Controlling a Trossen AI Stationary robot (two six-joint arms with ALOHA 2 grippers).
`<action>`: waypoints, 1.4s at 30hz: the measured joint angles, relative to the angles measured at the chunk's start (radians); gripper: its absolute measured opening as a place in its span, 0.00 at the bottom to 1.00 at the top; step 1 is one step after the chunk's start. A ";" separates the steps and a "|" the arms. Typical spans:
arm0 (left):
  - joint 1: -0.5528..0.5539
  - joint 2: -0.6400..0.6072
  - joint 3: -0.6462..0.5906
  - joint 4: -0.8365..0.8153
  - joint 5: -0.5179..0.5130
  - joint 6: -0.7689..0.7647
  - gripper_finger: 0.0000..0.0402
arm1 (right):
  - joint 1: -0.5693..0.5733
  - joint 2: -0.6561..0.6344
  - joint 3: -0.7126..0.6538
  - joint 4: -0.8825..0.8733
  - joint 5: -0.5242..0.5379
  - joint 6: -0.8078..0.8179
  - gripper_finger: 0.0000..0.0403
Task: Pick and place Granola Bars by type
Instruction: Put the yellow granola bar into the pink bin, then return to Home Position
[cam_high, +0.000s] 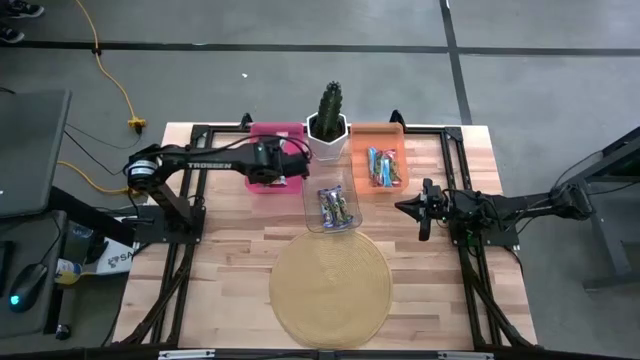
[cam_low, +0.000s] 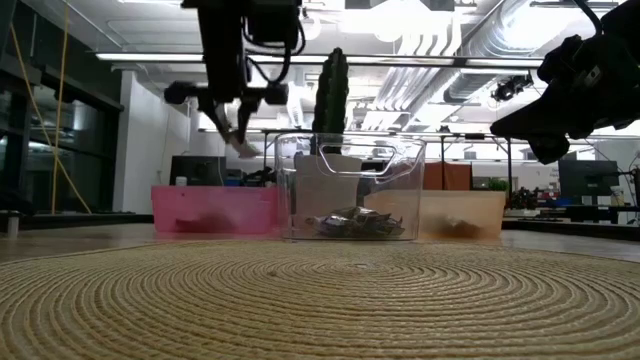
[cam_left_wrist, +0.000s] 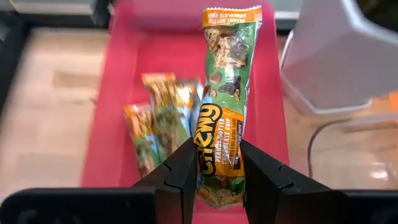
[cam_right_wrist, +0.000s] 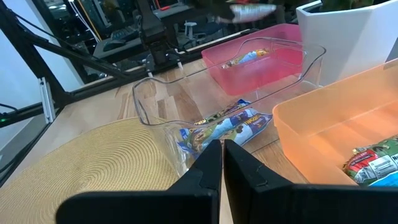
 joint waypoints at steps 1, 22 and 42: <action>0.005 0.000 -0.018 0.022 0.024 -0.004 0.24 | 0.000 0.000 0.000 0.000 0.000 0.000 0.00; 0.135 0.000 -0.194 0.247 0.315 0.115 0.25 | 0.000 0.000 0.000 0.000 0.000 -0.001 0.00; 0.146 -0.027 -0.193 0.438 0.354 0.342 0.55 | 0.000 0.000 0.000 0.000 0.000 -0.002 0.00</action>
